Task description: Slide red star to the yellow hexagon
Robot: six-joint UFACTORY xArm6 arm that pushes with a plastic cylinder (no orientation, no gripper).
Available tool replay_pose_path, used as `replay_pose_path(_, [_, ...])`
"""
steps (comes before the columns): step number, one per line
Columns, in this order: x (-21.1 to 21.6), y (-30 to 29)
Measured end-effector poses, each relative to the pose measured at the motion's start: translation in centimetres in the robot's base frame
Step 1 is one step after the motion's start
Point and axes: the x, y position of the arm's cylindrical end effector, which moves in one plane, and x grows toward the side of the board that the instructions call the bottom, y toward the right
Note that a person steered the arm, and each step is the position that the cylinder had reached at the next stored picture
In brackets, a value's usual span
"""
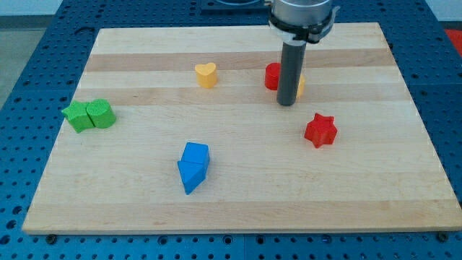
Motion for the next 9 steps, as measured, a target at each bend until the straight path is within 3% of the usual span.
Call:
replay_pose_path(2, [-1.7,0.5])
replay_pose_path(6, [10.3,2.3])
replay_pose_path(8, [11.2,5.1])
replay_pose_path(9, [13.8,5.6])
